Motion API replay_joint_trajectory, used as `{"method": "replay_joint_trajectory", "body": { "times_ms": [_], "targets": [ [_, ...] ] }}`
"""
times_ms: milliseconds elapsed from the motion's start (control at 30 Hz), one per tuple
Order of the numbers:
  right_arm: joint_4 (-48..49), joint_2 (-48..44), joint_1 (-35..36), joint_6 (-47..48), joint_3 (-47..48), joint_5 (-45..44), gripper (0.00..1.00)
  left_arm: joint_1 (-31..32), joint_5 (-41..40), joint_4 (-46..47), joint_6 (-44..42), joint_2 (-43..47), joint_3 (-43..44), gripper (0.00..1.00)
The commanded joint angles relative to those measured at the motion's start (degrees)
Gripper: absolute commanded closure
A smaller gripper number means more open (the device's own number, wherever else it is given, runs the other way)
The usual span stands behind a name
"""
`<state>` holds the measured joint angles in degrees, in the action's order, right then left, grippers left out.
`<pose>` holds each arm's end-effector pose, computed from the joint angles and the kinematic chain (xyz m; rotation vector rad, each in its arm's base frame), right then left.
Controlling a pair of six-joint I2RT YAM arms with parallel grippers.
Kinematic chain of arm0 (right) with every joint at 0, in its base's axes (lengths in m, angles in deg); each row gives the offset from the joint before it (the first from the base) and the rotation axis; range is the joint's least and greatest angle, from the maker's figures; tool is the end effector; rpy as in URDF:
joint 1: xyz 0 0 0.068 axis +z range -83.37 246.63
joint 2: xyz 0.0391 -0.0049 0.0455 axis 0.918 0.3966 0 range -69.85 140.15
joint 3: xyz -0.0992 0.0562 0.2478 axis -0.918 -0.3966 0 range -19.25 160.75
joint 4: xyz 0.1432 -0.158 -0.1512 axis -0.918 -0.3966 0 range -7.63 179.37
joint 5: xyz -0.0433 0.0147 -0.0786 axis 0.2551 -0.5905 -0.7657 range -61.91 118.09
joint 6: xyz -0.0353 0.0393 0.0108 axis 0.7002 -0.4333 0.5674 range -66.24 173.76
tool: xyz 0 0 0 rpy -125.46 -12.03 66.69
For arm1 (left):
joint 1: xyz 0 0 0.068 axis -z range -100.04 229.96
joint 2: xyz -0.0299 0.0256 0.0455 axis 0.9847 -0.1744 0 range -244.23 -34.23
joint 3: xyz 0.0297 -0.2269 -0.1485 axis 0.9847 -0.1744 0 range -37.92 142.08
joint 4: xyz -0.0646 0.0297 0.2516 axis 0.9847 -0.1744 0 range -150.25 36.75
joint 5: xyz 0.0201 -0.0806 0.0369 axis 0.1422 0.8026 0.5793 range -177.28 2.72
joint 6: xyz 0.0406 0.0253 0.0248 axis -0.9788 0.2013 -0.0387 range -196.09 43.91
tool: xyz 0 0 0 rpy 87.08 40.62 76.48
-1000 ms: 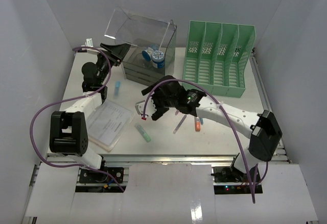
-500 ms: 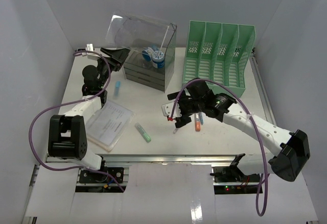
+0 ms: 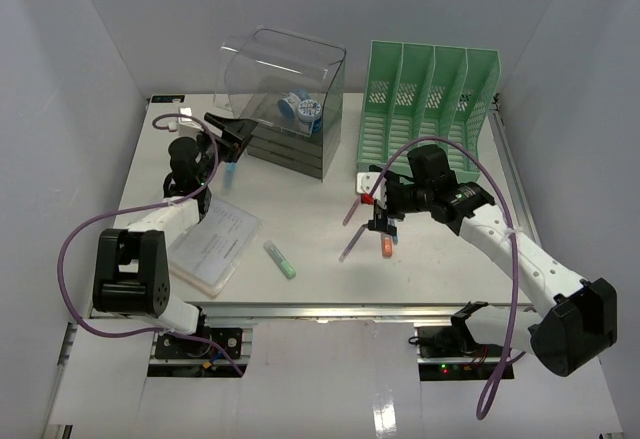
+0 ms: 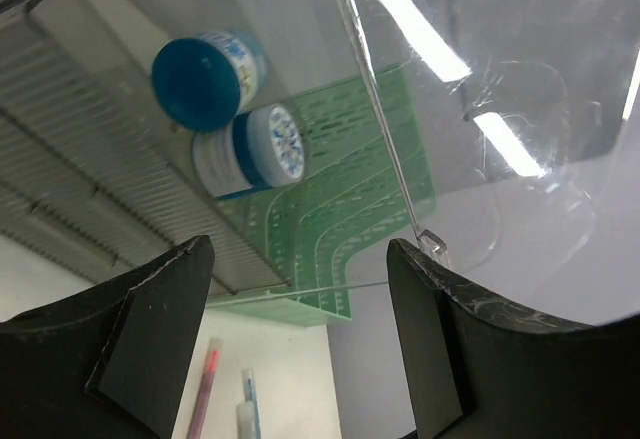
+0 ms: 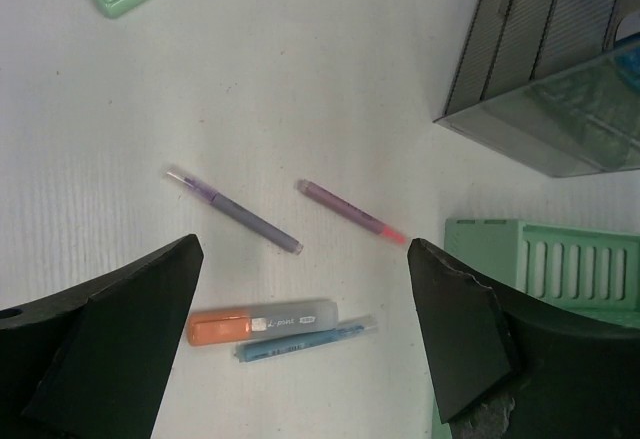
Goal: Organize the desk
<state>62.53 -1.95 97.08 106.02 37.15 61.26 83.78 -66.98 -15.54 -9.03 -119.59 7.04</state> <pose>0.2092 0.1456 0.3036 -1.6337 1.3925 0.4265 0.3298 -0.0344 0.2585 -0.6583 1.6355 -1.2149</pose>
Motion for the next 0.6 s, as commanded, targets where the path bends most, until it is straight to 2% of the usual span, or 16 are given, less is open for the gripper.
{"method": "replay_joint_trajectory", "body": {
  "times_ms": [0,100,300,433,567],
  "targets": [
    [3.76,-0.87,-2.39,-5.10,-1.34,4.09,0.10,-0.42,-1.24,-8.32,0.57,2.31,-1.53,0.21],
    [4.45,-0.30,-4.19,-7.52,-1.64,4.97,0.10,-0.48,-1.76,-12.36,1.27,1.69,-2.85,0.22],
    [4.69,1.83,-10.68,-13.35,-0.29,11.76,0.10,-0.57,-0.05,-8.99,1.11,0.32,-7.38,0.22],
    [4.72,3.11,-16.29,-15.72,0.03,18.81,0.10,-0.74,4.82,0.42,0.68,-2.94,-10.52,0.25],
    [4.77,4.67,-22.24,-16.18,-0.95,26.91,0.06,-0.83,14.26,17.06,2.48,-12.27,-10.44,0.32]
  ]
}}
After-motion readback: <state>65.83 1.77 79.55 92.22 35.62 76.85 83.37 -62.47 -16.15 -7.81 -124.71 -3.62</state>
